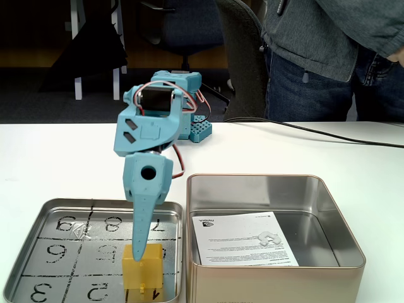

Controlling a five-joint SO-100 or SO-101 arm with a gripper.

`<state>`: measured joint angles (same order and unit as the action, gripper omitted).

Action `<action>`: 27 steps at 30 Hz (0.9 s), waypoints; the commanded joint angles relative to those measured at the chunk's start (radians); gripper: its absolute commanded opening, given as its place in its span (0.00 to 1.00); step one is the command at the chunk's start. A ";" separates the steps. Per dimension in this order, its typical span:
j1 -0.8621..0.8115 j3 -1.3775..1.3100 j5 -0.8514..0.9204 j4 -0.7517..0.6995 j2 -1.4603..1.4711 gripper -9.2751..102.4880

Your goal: Grasp a lego block and put it in the bin.

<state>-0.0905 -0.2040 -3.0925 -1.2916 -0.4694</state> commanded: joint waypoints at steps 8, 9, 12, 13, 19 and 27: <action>0.008 -0.014 -0.002 -0.005 0.008 0.39; 0.006 -0.014 -0.002 -0.005 0.012 0.38; 0.003 -0.014 -0.002 -0.005 0.025 0.37; 0.000 -0.014 0.000 -0.006 0.029 0.36; -0.009 -0.048 -0.003 -0.038 0.064 0.32; -0.012 -0.060 -0.026 -0.146 0.058 0.09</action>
<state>-0.0813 -0.2316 -3.0986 -1.3929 -0.3682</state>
